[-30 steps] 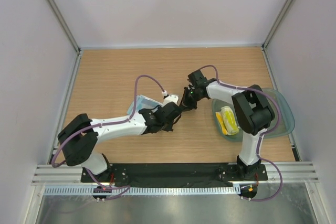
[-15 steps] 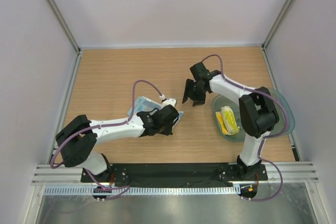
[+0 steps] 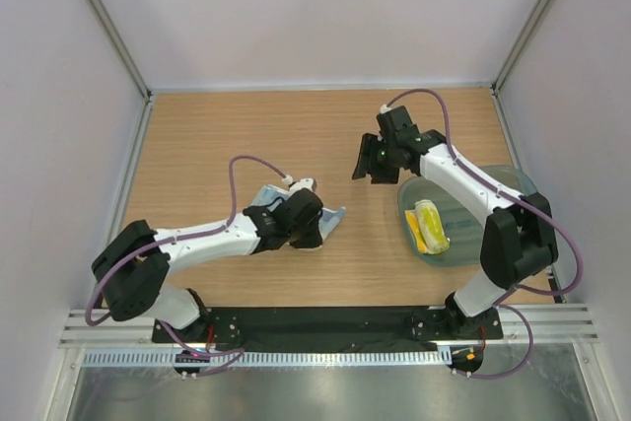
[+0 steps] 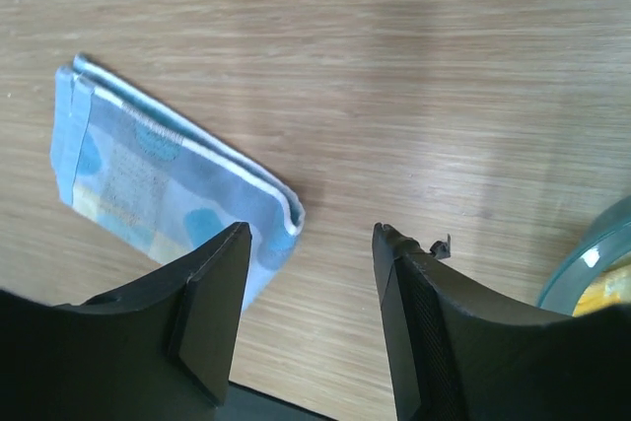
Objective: Roll the towels
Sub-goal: Roll the towel
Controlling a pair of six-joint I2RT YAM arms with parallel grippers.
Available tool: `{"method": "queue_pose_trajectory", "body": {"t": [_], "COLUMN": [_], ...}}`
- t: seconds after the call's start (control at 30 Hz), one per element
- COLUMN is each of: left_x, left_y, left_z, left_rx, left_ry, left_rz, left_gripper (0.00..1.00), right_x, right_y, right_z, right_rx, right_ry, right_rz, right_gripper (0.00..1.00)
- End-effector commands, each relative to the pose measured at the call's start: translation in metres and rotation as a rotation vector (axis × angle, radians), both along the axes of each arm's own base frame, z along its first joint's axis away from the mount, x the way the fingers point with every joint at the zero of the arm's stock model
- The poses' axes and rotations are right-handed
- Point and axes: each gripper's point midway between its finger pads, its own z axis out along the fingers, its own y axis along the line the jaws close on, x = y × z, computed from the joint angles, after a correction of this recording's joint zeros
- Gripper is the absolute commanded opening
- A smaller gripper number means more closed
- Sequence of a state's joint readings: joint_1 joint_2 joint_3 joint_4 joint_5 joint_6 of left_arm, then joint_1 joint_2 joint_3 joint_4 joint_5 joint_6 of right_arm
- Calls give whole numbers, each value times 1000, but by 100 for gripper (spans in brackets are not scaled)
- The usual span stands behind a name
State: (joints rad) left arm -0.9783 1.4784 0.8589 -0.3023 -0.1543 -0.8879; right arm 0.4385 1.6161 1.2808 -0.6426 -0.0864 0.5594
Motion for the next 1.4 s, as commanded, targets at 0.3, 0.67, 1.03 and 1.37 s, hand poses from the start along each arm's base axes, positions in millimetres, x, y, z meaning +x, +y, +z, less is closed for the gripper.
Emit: {"method": "queue_pose_trajectory", "body": {"t": [0.3,0.67,1.03,1.37], "left_x": [9,4,4,3], "left_y": [32,64,72,77], "left_z": [11,-27,-40,-46], "left_rx": [-217,-190,-162,-137], "left_ry": [189,341,389,399], "left_rz": [253,411,436,443], "left_gripper": [1,0,0,0], "right_x": [-17,-50,-85,-82], "right_y": [25,95,150,158], "right_z": [19,30,0,-71], "right_rx": [146,436,544,590], "right_ry": [-55,-75,5,77], "right_rz": [146,392,565,535], "right_gripper": [55,31,13,9]}}
